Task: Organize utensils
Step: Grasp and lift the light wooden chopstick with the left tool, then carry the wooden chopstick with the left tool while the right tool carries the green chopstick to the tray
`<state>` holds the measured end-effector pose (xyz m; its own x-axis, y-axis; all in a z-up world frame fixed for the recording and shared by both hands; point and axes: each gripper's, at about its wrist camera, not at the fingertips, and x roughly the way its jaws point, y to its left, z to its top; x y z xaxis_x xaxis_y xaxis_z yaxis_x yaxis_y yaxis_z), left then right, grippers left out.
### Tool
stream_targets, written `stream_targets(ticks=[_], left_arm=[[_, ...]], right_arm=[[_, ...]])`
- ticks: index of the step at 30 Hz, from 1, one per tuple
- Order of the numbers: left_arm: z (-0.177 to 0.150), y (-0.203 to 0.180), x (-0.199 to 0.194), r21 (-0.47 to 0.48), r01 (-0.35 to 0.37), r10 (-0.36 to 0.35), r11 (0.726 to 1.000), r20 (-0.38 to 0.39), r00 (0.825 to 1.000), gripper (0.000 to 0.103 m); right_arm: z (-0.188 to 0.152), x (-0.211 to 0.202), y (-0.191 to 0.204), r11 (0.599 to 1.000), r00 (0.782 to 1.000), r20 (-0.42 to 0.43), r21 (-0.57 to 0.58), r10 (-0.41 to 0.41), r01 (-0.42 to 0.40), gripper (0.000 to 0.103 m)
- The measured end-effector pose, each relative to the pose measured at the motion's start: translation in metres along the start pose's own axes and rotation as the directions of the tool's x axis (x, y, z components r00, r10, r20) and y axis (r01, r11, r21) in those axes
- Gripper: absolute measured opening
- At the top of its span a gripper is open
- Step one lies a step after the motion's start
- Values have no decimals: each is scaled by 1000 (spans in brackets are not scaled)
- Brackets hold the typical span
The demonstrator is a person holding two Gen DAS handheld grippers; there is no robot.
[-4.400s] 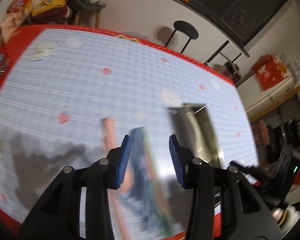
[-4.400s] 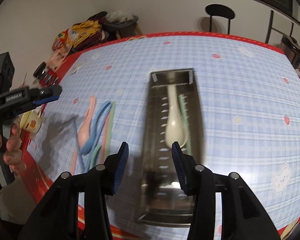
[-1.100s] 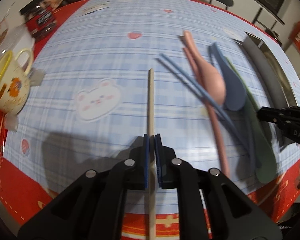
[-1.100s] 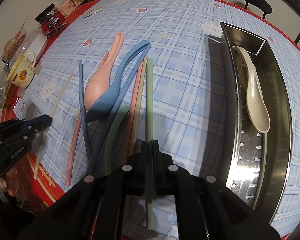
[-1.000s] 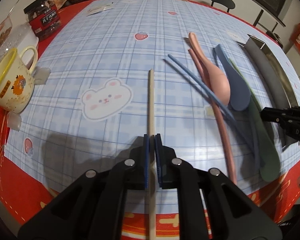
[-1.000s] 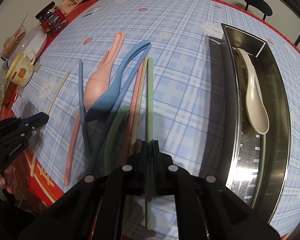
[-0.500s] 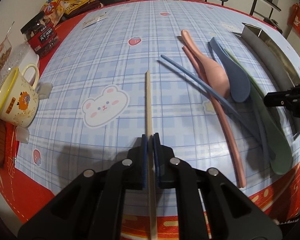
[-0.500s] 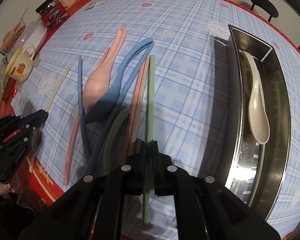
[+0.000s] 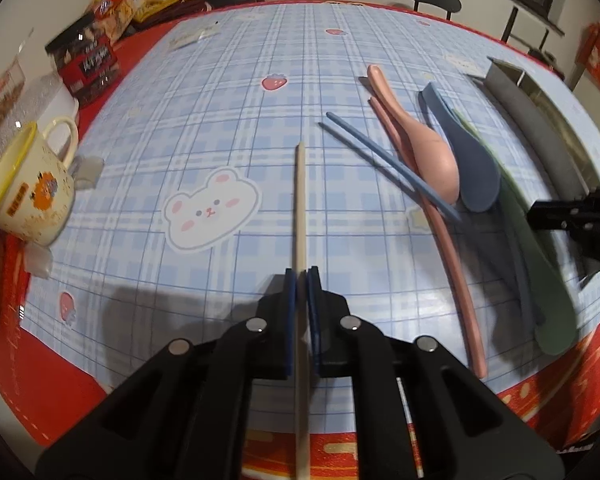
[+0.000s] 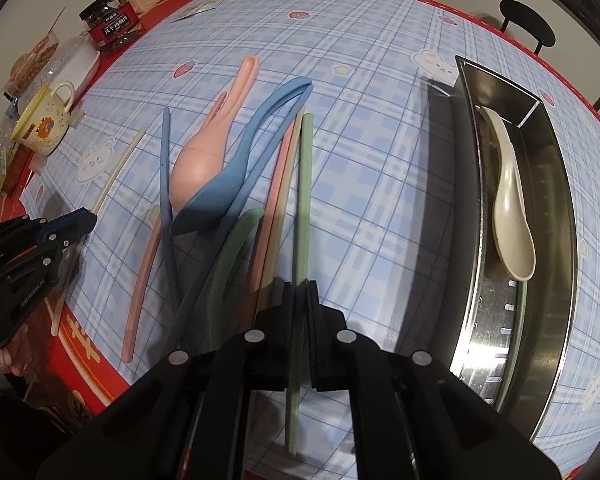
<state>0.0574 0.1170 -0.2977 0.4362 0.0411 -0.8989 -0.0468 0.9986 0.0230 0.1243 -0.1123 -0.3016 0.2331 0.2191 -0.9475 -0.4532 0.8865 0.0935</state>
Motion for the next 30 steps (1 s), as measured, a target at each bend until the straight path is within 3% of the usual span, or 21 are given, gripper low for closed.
stream_targets(ticks=[4,7,10,13,18,23,30], left_arm=[[2,22,-1,-126,118,-123,985,-35,992,10],[0,39,-7,-243,196,-209,950,-30,977,10],[-1,54,-13,-355,275,-299,894,-14,954,10],[0,57,-18,-398,305,-335,865,-5,942,10],[6,49,-23,-392,324,-352,861,0,936,10],[12,45,-21,-419,345,-382,840,-5,924,10],[24,40,-30,-398,346,-376,850,2,927,10]], right_arm=[[-7,-3,-6,998,999,5,44,38,-38,6],[-12,-10,-10,994,997,33,84,68,-71,6],[-13,-19,-13,989,994,62,108,95,-101,6],[-14,-25,-13,986,991,80,116,111,-120,6],[-17,-30,-11,984,987,101,114,126,-137,6],[-19,-38,-12,984,983,136,112,125,-141,6],[-18,-55,-19,982,973,198,127,116,-143,6]])
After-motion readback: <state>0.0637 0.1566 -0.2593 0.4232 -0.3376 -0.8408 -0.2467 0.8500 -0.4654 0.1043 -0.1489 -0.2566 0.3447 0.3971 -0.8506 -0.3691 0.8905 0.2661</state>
